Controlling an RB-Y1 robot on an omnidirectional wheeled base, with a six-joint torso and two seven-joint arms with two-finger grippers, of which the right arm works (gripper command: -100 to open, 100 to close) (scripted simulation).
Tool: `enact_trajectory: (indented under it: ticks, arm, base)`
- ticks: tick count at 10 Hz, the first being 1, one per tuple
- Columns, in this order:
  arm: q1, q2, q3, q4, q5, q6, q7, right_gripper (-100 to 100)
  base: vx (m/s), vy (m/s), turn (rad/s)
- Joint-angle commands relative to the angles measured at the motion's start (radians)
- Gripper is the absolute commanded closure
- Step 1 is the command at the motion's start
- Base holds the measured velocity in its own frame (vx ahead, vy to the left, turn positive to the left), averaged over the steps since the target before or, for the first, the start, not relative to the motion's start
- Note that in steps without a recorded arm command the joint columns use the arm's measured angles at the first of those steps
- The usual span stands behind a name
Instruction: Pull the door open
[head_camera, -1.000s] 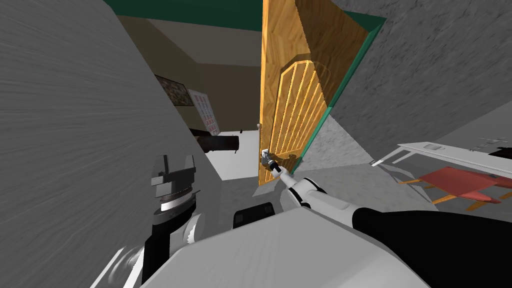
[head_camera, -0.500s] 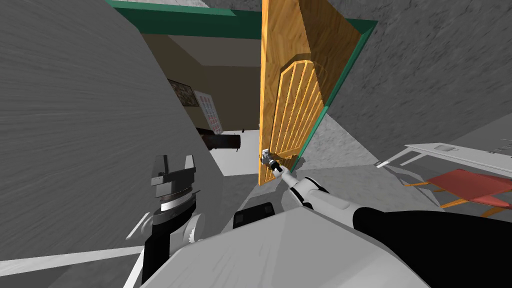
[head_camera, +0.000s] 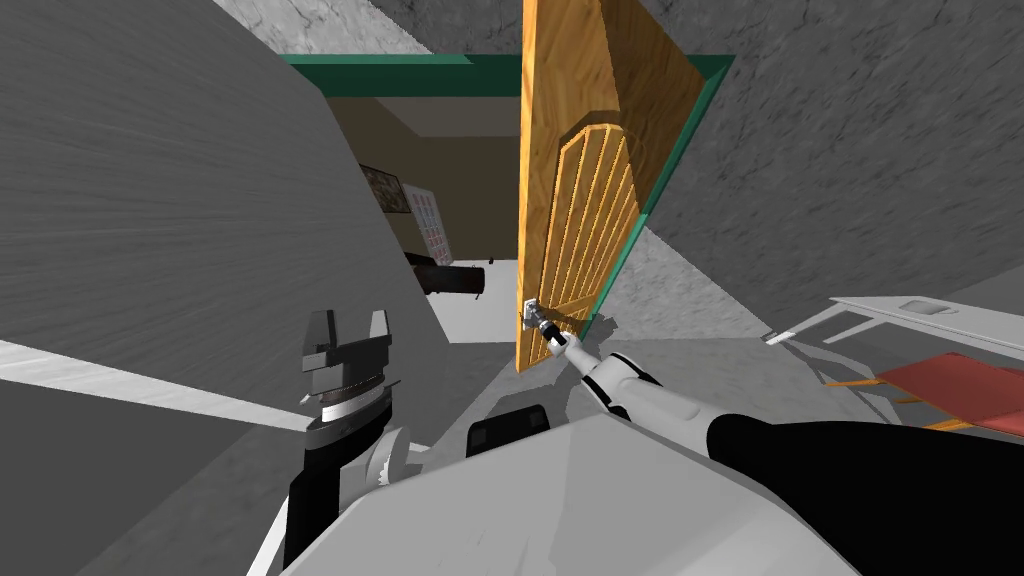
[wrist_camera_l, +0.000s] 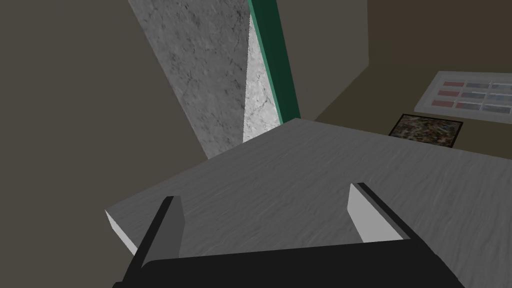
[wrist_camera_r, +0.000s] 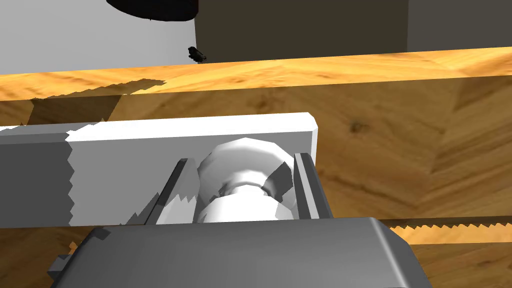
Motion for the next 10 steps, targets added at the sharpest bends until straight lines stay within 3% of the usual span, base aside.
enact_trajectory:
  ticks: [1,5,10]
  arm:
    - [0.000,0.000,0.000,0.000,0.000,0.000,0.000,100]
    - [0.000,-0.011,0.062,-0.009,0.028,-0.027,-0.057,100]
    - [-0.004,-0.026,0.131,-0.023,0.059,-0.057,-0.122,100]
  base:
    - [-0.079,-0.059,0.039]
    - [-0.173,-0.137,0.050]
    - [-0.200,-0.183,0.038]
